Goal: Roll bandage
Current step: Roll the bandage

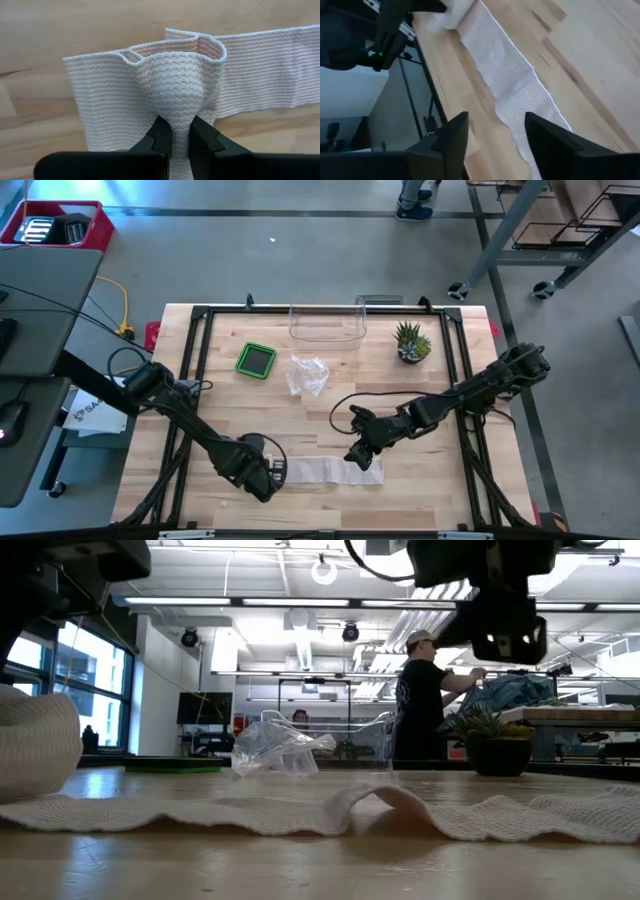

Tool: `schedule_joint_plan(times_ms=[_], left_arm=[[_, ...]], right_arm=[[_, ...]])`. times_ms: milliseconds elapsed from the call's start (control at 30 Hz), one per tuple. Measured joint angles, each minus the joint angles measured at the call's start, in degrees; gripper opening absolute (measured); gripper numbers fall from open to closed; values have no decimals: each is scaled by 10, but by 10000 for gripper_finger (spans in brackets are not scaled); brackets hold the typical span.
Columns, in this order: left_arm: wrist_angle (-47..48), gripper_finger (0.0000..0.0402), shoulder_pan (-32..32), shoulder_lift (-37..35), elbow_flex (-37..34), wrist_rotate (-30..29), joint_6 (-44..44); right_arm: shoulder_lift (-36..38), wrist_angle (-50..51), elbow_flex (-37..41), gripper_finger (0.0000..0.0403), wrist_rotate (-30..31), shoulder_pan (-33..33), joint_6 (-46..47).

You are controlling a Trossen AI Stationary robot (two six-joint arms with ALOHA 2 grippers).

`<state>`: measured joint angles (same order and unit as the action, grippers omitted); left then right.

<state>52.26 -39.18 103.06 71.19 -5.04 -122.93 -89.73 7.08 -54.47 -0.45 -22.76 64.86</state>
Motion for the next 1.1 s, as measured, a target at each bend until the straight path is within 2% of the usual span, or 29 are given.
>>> schedule_joint_plan(times_ms=[133,233,300,433,567,733,900,1100], left_arm=[[11,28,0,-6,0,2,1],[10,28,0,-11,0,2,1],[10,28,0,-11,0,3,1],[10,28,-1,-11,0,18,6],[11,28,-2,-11,0,29,22],[18,28,-2,-11,0,28,21],[33,28,-2,-11,0,25,21],[40,35,-2,-11,0,26,1]], right_arm=[[-24,-16,0,135,-12,1,-7],[-60,-25,0,46,-18,-1,19],[-87,-46,0,15,-27,-2,26],[-136,-83,1,3,-47,-3,69],[-150,-108,-21,1,-54,-19,84],[-155,-73,-28,0,-41,-36,104],[-158,27,-28,0,-25,-40,151],[-158,42,-28,0,-25,-45,165]])
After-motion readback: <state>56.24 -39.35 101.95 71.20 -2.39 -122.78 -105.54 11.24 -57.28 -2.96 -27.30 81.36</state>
